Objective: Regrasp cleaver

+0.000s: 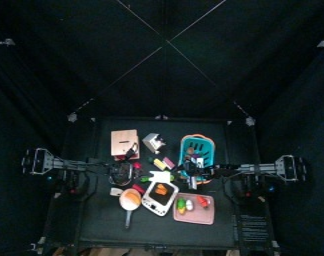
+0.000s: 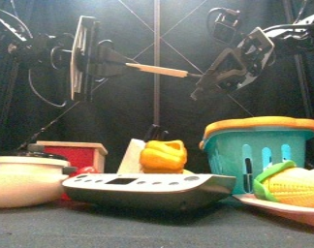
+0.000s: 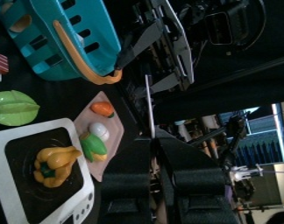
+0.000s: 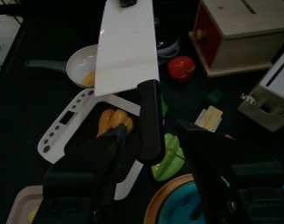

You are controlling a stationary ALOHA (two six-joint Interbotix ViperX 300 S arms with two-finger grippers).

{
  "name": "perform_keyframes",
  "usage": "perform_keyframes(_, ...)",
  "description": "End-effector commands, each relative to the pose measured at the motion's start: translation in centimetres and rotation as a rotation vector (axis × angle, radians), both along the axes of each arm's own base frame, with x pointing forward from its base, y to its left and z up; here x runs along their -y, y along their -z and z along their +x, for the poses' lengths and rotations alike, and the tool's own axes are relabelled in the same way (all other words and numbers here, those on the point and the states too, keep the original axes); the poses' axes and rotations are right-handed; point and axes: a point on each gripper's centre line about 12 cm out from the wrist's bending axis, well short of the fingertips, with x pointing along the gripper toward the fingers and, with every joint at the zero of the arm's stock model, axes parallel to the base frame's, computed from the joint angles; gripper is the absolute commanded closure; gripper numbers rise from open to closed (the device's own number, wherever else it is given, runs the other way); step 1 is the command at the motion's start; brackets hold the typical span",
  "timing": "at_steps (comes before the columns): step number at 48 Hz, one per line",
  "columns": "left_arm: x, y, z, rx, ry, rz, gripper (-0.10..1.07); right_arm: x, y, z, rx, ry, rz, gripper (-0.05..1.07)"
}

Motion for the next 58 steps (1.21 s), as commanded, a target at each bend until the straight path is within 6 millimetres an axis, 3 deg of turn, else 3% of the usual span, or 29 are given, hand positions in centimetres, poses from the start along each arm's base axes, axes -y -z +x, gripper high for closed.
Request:
perform_keyframes(1,0.1,-0.3,0.1,0.008,0.023,0.047,0.59,0.0,-1.0,0.0,0.033,0.000,0.004,0.18)
perform_keyframes(15,1.4,0.2,-0.5,0.010,0.175,0.365,0.59,0.0,-2.4,-1.2,0.060,0.103,0.127,0.18)
perform_keyframes(30,1.0,0.3,-1.3,-0.009,0.186,0.658,0.59,-2.8,-6.4,-3.8,-0.017,0.255,0.418,0.18)
perform_keyframes(40,1.1,0.7,-1.5,-0.013,0.211,0.821,0.59,-3.8,-9.0,-4.2,-0.208,0.364,0.541,0.18)
perform_keyframes(50,0.8,0.9,-1.7,-0.017,0.192,0.872,0.59,-4.0,-11.2,-5.7,-0.414,0.394,0.507,0.18)
perform_keyframes(58,0.7,1.0,-1.7,-0.019,0.180,0.904,0.59,-2.6,-13.2,-6.9,-0.532,0.408,0.542,0.18)
